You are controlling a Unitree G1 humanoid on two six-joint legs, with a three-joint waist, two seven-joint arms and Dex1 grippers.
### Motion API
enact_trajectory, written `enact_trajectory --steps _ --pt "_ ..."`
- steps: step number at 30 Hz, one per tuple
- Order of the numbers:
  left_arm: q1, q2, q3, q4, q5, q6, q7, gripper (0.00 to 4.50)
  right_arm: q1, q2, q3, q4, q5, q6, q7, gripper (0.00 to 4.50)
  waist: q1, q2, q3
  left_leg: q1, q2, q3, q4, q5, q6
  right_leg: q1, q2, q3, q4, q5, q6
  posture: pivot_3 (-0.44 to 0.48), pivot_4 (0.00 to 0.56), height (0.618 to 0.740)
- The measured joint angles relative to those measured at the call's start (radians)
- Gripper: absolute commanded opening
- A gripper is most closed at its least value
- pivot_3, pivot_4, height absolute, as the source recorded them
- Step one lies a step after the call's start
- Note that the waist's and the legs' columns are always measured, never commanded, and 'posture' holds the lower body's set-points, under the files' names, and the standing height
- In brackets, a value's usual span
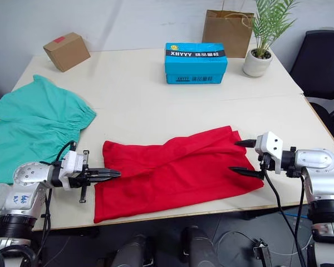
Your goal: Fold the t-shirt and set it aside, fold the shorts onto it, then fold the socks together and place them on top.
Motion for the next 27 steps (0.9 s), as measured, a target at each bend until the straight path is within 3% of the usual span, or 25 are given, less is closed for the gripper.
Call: enact_trajectory --steps 11,16,20,22,25,27 --pt "0.117 0.043 0.056 -0.077 -0.024 0.029 0.02 0.05 0.046 -0.007 -0.026 -0.036 0.016 0.032 -0.03 4.5 0.002 0.0 0.0 0.0 0.0 0.0 0.0 -0.002 0.003 0.0 0.0 0.0 -0.001 0.0 0.0 0.0 0.15 0.74" --pt "0.158 0.083 0.059 -0.173 -0.065 0.217 0.076 1.13 0.068 -0.008 -0.033 -0.068 0.037 0.067 -0.039 4.5 0.001 0.0 0.0 0.0 0.0 -0.001 0.0 -0.002 0.003 0.0 0.0 0.0 -0.001 0.0 0.0 0.0 0.15 0.74" --pt "0.189 0.148 0.128 -0.245 -0.166 0.409 0.107 2.4 0.072 -0.007 -0.074 -0.144 0.108 0.172 -0.076 4.5 -0.002 0.0 0.0 0.0 0.001 -0.001 -0.002 -0.002 0.002 -0.001 0.001 0.0 -0.001 0.0 0.0 0.0 0.15 0.74" --pt "0.201 0.204 0.186 -0.281 -0.279 0.559 0.102 2.4 0.072 -0.007 -0.087 -0.202 0.148 0.232 -0.09 4.5 -0.001 0.0 0.0 0.0 0.002 -0.001 -0.002 -0.002 0.001 0.0 0.001 0.0 -0.001 -0.001 -0.001 0.0 0.15 0.74" --pt "0.137 0.187 0.264 -0.307 -0.395 0.683 0.159 2.45 0.067 0.005 -0.089 -0.257 0.186 0.308 -0.122 3.89 0.004 0.001 0.0 0.001 0.002 -0.002 -0.002 -0.002 0.001 0.001 0.001 0.0 -0.001 -0.001 -0.001 0.0 0.15 0.74" --pt "0.089 0.139 0.27 -0.308 -0.416 0.696 0.216 2.05 0.046 0.022 -0.077 -0.259 0.182 0.324 -0.154 3.19 0.006 0.001 0.0 0.0 0.001 -0.003 -0.002 -0.002 0.002 0.002 0.001 0.0 -0.002 0.0 -0.001 0.0 0.15 0.74"
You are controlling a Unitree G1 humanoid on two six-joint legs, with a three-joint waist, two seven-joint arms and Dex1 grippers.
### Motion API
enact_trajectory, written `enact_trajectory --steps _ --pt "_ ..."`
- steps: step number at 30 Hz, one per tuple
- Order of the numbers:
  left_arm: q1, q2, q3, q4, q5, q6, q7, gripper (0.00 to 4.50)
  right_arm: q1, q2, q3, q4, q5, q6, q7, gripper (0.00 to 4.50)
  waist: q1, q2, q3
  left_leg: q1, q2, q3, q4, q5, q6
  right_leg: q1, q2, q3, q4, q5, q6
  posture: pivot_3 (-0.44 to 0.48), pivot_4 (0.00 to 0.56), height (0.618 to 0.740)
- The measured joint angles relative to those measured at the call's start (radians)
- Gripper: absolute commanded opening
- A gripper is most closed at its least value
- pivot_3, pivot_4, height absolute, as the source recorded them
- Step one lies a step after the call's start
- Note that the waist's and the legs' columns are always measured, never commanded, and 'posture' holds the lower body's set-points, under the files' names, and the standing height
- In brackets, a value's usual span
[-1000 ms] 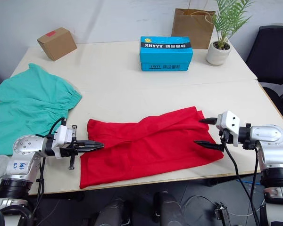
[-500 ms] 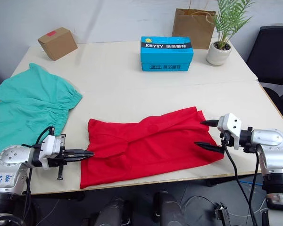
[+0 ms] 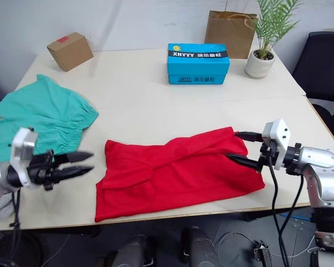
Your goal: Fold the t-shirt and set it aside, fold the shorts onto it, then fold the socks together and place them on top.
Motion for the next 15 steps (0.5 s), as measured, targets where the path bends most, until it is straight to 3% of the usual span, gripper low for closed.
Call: enact_trajectory --steps 7,9,15 --pt "-0.186 -0.204 -0.189 0.042 0.152 -0.122 0.13 0.01 -0.244 0.031 0.122 0.194 -0.154 -0.078 -0.029 0.72 -0.007 0.0 0.0 0.001 -0.001 0.001 0.0 0.001 -0.003 0.002 0.0 0.0 -0.001 0.001 0.001 0.0 0.15 0.74" --pt "-0.212 -0.247 -0.235 0.084 0.207 -0.169 0.15 0.0 -0.297 0.078 0.152 0.235 -0.186 -0.099 -0.04 0.04 -0.012 -0.001 0.0 0.001 0.001 0.002 0.0 0.003 -0.006 0.001 0.002 0.0 -0.001 0.001 0.001 0.0 0.15 0.74" --pt "-0.225 -0.372 -0.348 0.176 0.382 -0.278 0.275 0.0 -0.223 0.259 0.243 0.15 -0.208 -0.097 -0.115 0.04 -0.003 -0.001 0.0 -0.003 0.003 0.002 -0.001 0.005 -0.008 -0.004 0.004 0.0 -0.001 0.0 0.0 0.0 0.15 0.74"
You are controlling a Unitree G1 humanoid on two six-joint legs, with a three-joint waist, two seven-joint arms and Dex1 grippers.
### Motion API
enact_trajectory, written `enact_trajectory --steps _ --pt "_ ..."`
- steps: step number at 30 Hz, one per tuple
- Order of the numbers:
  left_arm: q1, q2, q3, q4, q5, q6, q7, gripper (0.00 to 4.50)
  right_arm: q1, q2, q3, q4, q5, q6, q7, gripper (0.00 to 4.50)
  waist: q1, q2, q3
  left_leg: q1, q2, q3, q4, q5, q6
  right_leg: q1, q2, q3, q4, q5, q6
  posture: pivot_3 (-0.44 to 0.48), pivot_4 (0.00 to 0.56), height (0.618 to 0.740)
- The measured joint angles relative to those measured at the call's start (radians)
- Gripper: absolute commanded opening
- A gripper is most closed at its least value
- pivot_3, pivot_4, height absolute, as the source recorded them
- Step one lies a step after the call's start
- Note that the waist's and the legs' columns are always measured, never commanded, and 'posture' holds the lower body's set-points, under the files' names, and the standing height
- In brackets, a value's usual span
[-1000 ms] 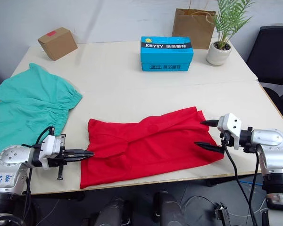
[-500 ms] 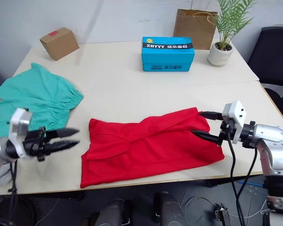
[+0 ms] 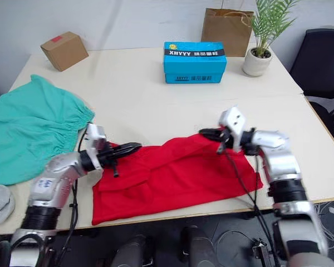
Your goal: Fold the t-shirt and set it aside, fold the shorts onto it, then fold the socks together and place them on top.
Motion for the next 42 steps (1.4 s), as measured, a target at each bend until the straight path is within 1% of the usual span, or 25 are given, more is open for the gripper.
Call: enact_trajectory --steps 2,4,8,10,11,12,14,20,23,25,27,30,33,34,38,40,42 --pt "0.013 -0.026 0.002 0.0 0.019 -0.01 0.051 0.0 0.053 0.029 0.01 -0.015 -0.02 -0.021 -0.034 0.04 0.001 0.0 0.0 0.0 -0.001 0.0 0.001 -0.001 0.001 0.001 -0.001 0.0 0.0 0.0 0.0 0.0 0.15 0.74" --pt "0.055 -0.038 0.008 -0.004 0.04 -0.012 0.098 0.0 0.096 0.068 0.014 -0.003 -0.066 -0.079 -0.107 0.04 -0.001 0.0 0.0 0.002 -0.001 0.0 0.002 -0.002 0.004 0.002 -0.002 0.0 0.0 0.0 0.001 0.0 0.15 0.74" --pt "0.108 -0.042 -0.003 -0.004 0.094 -0.037 0.152 0.0 0.108 0.081 -0.005 0.091 -0.119 -0.181 -0.224 0.04 -0.003 0.0 0.0 0.003 -0.001 0.002 0.002 -0.002 0.004 0.003 -0.002 0.001 0.001 0.002 -0.001 0.0 0.15 0.74" --pt "0.108 -0.076 0.024 0.006 0.108 -0.055 0.223 0.0 0.107 0.061 -0.027 0.154 -0.136 -0.255 -0.259 0.04 -0.001 0.0 0.0 0.006 -0.001 0.001 0.001 -0.004 0.007 0.006 -0.002 0.0 0.0 0.002 -0.001 0.0 0.15 0.74" --pt "0.104 -0.107 0.053 0.024 0.101 -0.055 0.264 0.0 0.107 0.045 -0.041 0.184 -0.138 -0.281 -0.267 0.04 0.0 0.0 0.0 0.007 -0.001 0.0 0.002 -0.004 0.007 0.008 -0.002 0.0 0.0 0.002 -0.001 0.0 0.15 0.74" --pt "0.096 -0.16 0.11 0.042 0.073 -0.047 0.329 0.0 0.106 0.019 -0.059 0.228 -0.137 -0.315 -0.275 0.04 0.003 0.0 0.0 0.007 -0.002 -0.001 0.002 -0.004 0.008 0.01 -0.002 0.0 -0.001 0.002 0.0 0.0 0.15 0.74" --pt "0.079 -0.191 0.163 0.071 0.045 -0.035 0.394 0.0 0.101 -0.017 -0.097 0.3 -0.137 -0.354 -0.297 0.04 0.003 -0.002 -0.002 0.007 -0.002 -0.002 0.002 -0.004 0.008 0.01 -0.002 0.0 -0.001 0.003 0.0 0.0 0.15 0.74" --pt "0.021 -0.189 0.186 0.137 0.043 -0.014 0.444 0.0 0.074 -0.111 -0.208 0.529 -0.118 -0.41 -0.354 0.04 0.001 -0.002 -0.003 0.011 -0.002 -0.001 0.001 -0.002 0.004 0.014 -0.002 0.0 -0.001 0.003 0.0 0.0 0.15 0.74" --pt "0.016 -0.18 0.198 0.151 0.043 -0.012 0.451 0.0 0.07 -0.116 -0.236 0.564 -0.109 -0.411 -0.369 0.04 -0.002 -0.002 -0.003 0.015 -0.002 -0.001 -0.001 -0.003 0.006 0.016 -0.002 0.001 -0.002 0.003 0.001 0.0 0.15 0.74" --pt "0.014 -0.174 0.205 0.154 0.032 -0.013 0.435 0.0 0.07 -0.115 -0.237 0.55 -0.1 -0.397 -0.366 0.04 -0.004 -0.002 -0.003 0.016 -0.002 0.0 -0.004 -0.001 0.003 0.016 -0.001 0.001 -0.002 0.003 0.001 0.0 0.15 0.74" --pt "0.014 -0.154 0.217 0.153 0.01 -0.012 0.395 0.0 0.074 -0.099 -0.237 0.477 -0.07 -0.367 -0.335 0.04 -0.007 -0.003 -0.003 0.014 -0.002 0.001 -0.008 0.004 -0.002 0.012 0.0 0.003 -0.002 0.003 0.001 0.0 0.15 0.74" --pt "0.013 -0.115 0.232 0.109 -0.044 -0.001 0.313 0.0 0.08 -0.053 -0.22 0.278 -0.013 -0.305 -0.276 0.04 -0.009 -0.003 -0.003 0.014 0.001 0.001 -0.012 0.005 -0.006 0.009 0.003 0.003 -0.003 0.002 0.0 0.0 0.15 0.74" --pt "0.013 -0.059 0.22 0.03 -0.087 0.032 0.214 0.0 0.086 -0.001 -0.15 0.059 0.003 -0.21 -0.264 0.04 -0.004 -0.003 -0.003 0.014 0.005 0.0 -0.012 0.004 -0.009 0.009 0.008 0.003 -0.005 0.002 -0.001 0.0 0.15 0.74" --pt "0.013 -0.05 0.207 0.004 -0.092 0.044 0.189 0.0 0.087 0.02 -0.125 0.023 -0.002 -0.19 -0.268 0.04 -0.002 -0.003 -0.003 0.014 0.005 0.0 -0.013 0.004 -0.01 0.009 0.008 0.003 -0.005 0.002 -0.001 0.0 0.15 0.74" --pt "0.034 -0.04 0.125 -0.05 -0.076 0.061 0.135 0.0 0.115 0.106 -0.038 -0.017 -0.066 -0.149 -0.333 0.04 0.002 -0.003 -0.003 0.013 0.004 0.0 -0.012 0.003 -0.008 0.01 0.007 0.003 -0.006 0.001 -0.002 0.0 0.15 0.74" --pt "0.056 -0.041 0.071 -0.049 -0.027 0.051 0.136 0.0 0.142 0.132 0.0 -0.017 -0.114 -0.154 -0.37 0.04 0.0 -0.003 -0.003 0.012 0.003 0.0 -0.012 0.002 -0.007 0.01 0.006 0.004 -0.006 0.001 -0.002 0.0 0.15 0.74" --pt "0.076 -0.056 0.029 -0.048 0.009 0.038 0.145 0.0 0.175 0.143 0.008 -0.013 -0.151 -0.16 -0.406 0.04 0.001 -0.003 -0.003 0.011 0.003 0.0 -0.012 0.002 -0.006 0.009 0.006 0.004 -0.007 0.001 -0.002 0.0 0.15 0.74"
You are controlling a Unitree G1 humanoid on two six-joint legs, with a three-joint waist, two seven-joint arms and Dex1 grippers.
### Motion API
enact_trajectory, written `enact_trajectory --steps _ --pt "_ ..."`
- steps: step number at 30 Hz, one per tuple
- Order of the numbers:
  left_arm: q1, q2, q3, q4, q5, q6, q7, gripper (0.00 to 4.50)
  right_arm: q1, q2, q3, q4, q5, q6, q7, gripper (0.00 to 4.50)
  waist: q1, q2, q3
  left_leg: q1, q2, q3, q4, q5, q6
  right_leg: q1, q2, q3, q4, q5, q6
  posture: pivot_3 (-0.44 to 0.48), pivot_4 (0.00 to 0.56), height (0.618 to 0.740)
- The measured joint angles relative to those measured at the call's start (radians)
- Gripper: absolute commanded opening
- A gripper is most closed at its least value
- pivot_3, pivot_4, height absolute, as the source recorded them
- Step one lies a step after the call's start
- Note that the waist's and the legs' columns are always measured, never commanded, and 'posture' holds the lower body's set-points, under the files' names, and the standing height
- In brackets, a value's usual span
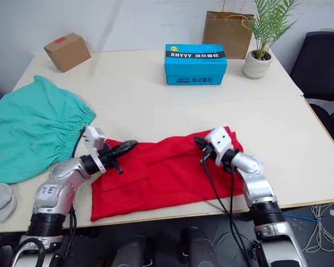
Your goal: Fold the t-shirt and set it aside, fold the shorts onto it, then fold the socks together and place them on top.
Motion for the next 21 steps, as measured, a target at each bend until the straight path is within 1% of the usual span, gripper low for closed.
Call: enact_trajectory --steps 3,6,7,9,10,12,14,17,19,21 --pt "0.023 -0.018 -0.032 0.007 0.043 -0.025 0.025 0.0 0.033 -0.02 -0.012 -0.006 -0.022 -0.021 -0.04 0.04 -0.001 0.0 0.0 0.0 0.0 0.0 0.0 0.0 0.0 0.0 0.0 0.0 0.0 0.0 0.0 0.0 0.15 0.74" --pt "0.045 -0.021 -0.023 0.04 0.085 -0.078 0.065 0.0 0.106 -0.098 -0.079 -0.032 -0.022 -0.021 -0.067 0.04 0.004 -0.001 -0.001 0.002 0.0 -0.001 0.0 -0.001 0.001 0.002 0.0 0.0 -0.001 0.0 0.0 0.0 0.15 0.74" --pt "0.051 -0.016 -0.019 0.047 0.098 -0.094 0.074 0.0 0.134 -0.124 -0.107 -0.041 -0.019 -0.006 -0.074 0.04 0.006 -0.002 -0.003 0.002 0.0 -0.001 0.0 -0.003 0.004 0.002 0.0 0.0 -0.001 0.0 0.0 0.0 0.15 0.74" --pt "0.059 -0.012 -0.011 0.06 0.103 -0.117 0.075 0.0 0.18 -0.155 -0.158 -0.057 0.001 0.034 -0.079 0.04 0.004 -0.003 -0.007 0.004 0.0 -0.001 0.0 -0.005 0.006 0.004 0.0 0.0 -0.001 0.0 0.0 0.0 0.15 0.74" --pt "0.062 -0.01 -0.009 0.069 0.102 -0.13 0.069 0.0 0.201 -0.167 -0.182 -0.07 0.017 0.057 -0.079 0.04 0.004 -0.004 -0.01 0.005 0.0 -0.001 0.0 -0.007 0.003 0.005 0.0 0.0 -0.001 0.0 0.0 0.0 0.15 0.74" --pt "0.067 -0.002 0.003 0.08 0.096 -0.152 0.038 0.0 0.228 -0.178 -0.222 -0.081 0.049 0.088 -0.075 0.04 0.0 -0.005 -0.011 0.006 0.001 -0.001 0.0 -0.007 0.002 0.006 0.001 0.0 -0.002 0.0 0.0 0.0 0.15 0.74" --pt "0.068 0.005 0.009 0.089 0.089 -0.168 0.004 0.0 0.231 -0.178 -0.246 -0.083 0.089 0.106 -0.058 0.04 -0.003 -0.005 -0.01 0.005 0.001 -0.001 -0.001 -0.007 0.003 0.005 0.002 0.0 -0.003 -0.001 0.001 0.0 0.15 0.74" --pt "0.068 0.018 0.02 0.098 0.06 -0.184 -0.058 0.0 0.208 -0.165 -0.25 -0.096 0.157 0.097 0.01 0.04 -0.005 -0.003 -0.009 0.002 0.002 0.0 -0.002 -0.004 0.005 0.001 0.003 0.0 -0.002 -0.001 0.001 0.0 0.15 0.74" --pt "0.06 0.018 0.028 0.098 0.038 -0.184 -0.081 0.0 0.157 -0.153 -0.239 -0.11 0.178 0.096 0.038 0.04 -0.005 -0.002 -0.008 0.001 0.002 0.0 -0.002 -0.004 0.005 0.0 0.003 0.0 -0.002 0.0 -0.001 0.0 0.15 0.74" --pt "0.04 0.018 0.031 0.098 0.019 -0.181 -0.099 0.0 0.078 -0.148 -0.204 -0.121 0.179 0.113 0.058 0.04 -0.005 -0.002 -0.008 0.001 0.002 0.0 -0.001 -0.004 0.005 0.0 0.003 0.0 -0.001 0.0 -0.001 0.0 0.15 0.74"
